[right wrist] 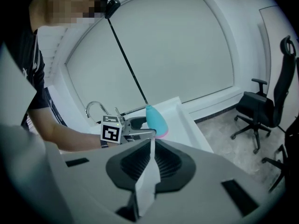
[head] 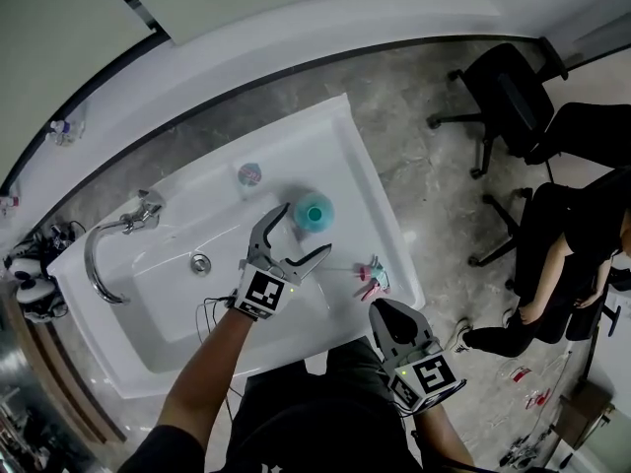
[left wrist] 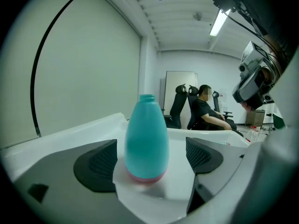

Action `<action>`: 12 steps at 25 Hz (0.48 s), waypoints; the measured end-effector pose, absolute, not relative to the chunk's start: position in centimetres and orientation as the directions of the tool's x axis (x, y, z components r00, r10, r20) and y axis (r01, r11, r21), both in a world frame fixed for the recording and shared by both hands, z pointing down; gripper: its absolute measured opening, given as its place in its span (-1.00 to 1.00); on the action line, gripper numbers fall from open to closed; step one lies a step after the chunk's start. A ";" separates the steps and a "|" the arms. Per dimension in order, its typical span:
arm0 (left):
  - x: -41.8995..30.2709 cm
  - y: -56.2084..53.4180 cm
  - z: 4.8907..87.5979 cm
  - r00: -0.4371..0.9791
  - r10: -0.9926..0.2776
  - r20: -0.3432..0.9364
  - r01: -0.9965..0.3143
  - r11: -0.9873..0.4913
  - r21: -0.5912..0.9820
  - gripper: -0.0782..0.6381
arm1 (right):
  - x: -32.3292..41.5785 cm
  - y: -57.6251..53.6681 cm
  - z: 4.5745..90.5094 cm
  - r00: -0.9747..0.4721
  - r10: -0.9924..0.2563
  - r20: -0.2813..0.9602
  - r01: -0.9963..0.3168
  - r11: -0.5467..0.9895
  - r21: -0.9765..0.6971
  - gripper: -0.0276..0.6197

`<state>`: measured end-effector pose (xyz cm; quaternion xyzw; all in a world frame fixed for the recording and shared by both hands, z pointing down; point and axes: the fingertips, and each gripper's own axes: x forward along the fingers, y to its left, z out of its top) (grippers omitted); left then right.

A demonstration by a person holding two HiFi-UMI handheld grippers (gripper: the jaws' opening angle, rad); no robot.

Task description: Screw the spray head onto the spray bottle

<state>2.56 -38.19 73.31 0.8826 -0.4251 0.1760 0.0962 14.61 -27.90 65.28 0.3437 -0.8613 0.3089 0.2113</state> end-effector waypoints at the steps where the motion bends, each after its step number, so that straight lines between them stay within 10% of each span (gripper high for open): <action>1: 2.8 -38.7 73.7 0.579 -0.714 0.394 -0.779 -0.627 0.009 0.45 | 14.7 -27.9 65.6 -0.675 -0.458 0.579 -0.723 0.571 -0.390 -0.91; 12: 4.9 -42.6 77.1 0.564 -0.716 0.413 -0.757 -0.648 -0.089 0.55 | 17.0 -28.3 70.4 -0.617 -0.423 0.664 -0.755 0.556 -0.347 -0.91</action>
